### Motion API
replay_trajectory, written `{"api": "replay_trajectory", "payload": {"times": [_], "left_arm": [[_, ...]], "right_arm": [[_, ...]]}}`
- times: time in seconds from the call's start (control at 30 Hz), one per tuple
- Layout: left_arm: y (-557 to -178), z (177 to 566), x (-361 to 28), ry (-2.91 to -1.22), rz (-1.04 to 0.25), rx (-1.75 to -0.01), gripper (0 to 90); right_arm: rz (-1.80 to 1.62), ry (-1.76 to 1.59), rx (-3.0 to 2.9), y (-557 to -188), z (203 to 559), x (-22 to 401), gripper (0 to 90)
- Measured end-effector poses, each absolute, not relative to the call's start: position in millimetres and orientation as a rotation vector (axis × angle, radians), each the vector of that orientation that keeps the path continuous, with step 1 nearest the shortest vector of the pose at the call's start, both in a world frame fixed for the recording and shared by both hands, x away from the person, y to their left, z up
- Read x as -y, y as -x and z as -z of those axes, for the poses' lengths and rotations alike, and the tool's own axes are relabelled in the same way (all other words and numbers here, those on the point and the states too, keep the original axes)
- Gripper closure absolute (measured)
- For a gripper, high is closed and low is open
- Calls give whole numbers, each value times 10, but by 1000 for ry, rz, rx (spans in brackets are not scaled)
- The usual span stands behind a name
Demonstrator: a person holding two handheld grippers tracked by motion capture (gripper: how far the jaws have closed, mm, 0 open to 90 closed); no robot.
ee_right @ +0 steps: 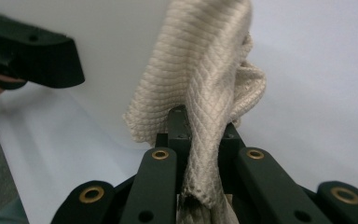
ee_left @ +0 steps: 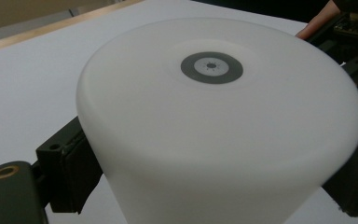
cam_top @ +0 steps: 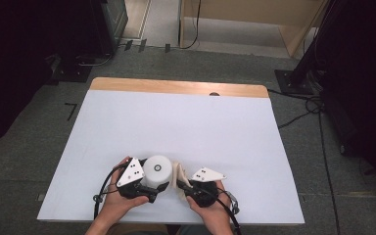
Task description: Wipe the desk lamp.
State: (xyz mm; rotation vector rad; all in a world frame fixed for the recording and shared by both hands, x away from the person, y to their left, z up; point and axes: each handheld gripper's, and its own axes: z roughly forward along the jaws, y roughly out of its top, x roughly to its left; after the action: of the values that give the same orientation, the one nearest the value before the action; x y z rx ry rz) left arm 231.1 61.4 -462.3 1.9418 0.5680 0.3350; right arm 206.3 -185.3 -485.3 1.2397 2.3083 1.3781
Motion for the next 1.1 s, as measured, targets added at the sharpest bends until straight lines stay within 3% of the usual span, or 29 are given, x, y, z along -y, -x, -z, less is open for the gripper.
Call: {"api": "replay_trajectory", "payload": {"times": [0.1,0.37,0.5,0.57,0.87,1.1], "left_arm": [[-2258,4573,-629,-1922,-339,-613,0],[-2033,4595,-409,-1930,-459,-921,0],[-2046,4659,-314,-1960,-483,-976,25],[-2076,4661,-360,-1958,-453,-963,67],[-2245,4684,-561,-2002,-354,-717,76],[-2243,4691,-496,-2040,-364,-611,77]], "right_arm": [[-1391,-1259,-2279,-2085,4822,1918,821],[-1380,-1278,-2259,-2147,4799,1976,819],[-1349,-1269,-2272,-2148,4826,1938,812],[-1334,-1264,-2298,-2127,4858,1897,813],[-1250,-1175,-2351,-2046,4914,1718,812],[-1197,-1135,-2313,-1989,4879,1693,816]]}}
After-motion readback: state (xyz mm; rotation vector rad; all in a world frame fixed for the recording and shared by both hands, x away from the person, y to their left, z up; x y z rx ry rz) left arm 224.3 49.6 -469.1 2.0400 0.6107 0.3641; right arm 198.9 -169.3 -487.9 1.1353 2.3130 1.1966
